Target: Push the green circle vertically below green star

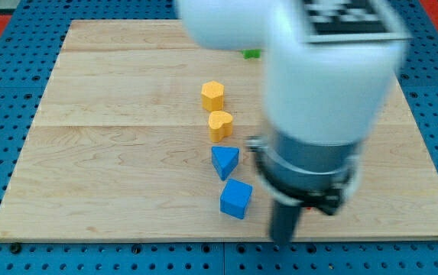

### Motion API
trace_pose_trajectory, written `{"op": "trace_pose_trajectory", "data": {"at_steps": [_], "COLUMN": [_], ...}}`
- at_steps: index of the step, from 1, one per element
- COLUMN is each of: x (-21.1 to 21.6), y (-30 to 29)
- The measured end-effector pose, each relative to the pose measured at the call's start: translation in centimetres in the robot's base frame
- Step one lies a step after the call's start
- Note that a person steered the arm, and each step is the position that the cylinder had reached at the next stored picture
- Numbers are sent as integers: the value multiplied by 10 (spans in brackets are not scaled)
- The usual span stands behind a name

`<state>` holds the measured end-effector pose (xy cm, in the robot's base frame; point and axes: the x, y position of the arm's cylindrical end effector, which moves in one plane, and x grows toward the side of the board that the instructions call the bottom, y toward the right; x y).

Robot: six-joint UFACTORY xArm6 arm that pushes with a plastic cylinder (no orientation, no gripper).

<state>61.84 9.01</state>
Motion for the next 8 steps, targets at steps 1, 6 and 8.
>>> {"op": "trace_pose_trajectory", "data": {"at_steps": [1, 6, 8], "x": [-7, -294, -228], "y": [69, 119, 42]}}
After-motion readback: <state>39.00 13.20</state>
